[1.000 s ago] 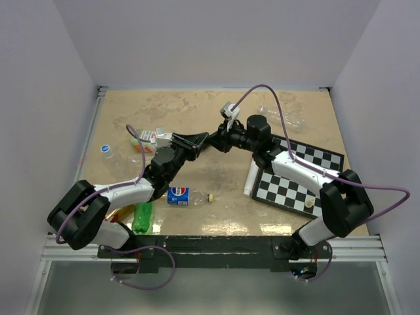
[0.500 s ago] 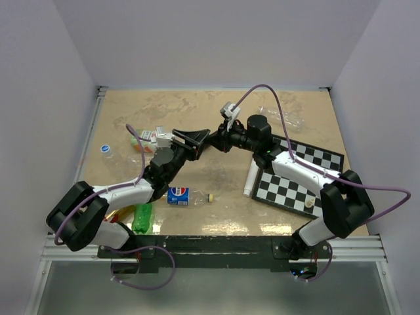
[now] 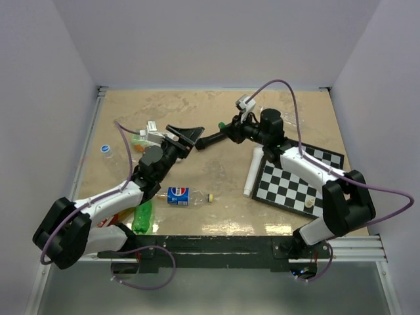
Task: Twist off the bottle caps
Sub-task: Place the bottle cap at the center of the board, then pick up the plastic bottle at the center of the board.
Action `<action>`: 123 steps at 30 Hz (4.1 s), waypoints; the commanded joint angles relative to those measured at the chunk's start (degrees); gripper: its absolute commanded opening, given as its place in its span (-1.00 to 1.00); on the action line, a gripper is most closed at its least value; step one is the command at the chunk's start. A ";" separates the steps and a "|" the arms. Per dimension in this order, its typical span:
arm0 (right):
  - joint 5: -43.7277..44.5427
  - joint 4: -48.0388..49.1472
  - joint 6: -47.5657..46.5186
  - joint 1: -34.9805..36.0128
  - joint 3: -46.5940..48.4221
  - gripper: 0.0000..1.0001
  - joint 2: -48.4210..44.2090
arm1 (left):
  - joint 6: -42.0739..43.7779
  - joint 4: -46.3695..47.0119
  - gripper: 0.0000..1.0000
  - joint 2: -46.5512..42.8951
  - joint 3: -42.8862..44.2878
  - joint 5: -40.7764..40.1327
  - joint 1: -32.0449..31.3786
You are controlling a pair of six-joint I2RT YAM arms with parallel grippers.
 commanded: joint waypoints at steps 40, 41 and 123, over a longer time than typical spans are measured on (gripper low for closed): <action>42.43 -10.98 -27.83 -10.90 26.45 -0.62 36.37 | 73.62 -41.72 0.92 -30.88 4.00 13.25 2.79; 42.17 -11.15 -27.83 -10.99 26.54 -0.59 36.46 | 73.70 -41.72 0.92 -30.88 3.91 13.25 2.87; -29.73 -42.88 -41.98 -24.08 14.41 0.96 -2.21 | 68.61 -65.97 1.00 -16.30 17.44 22.93 1.65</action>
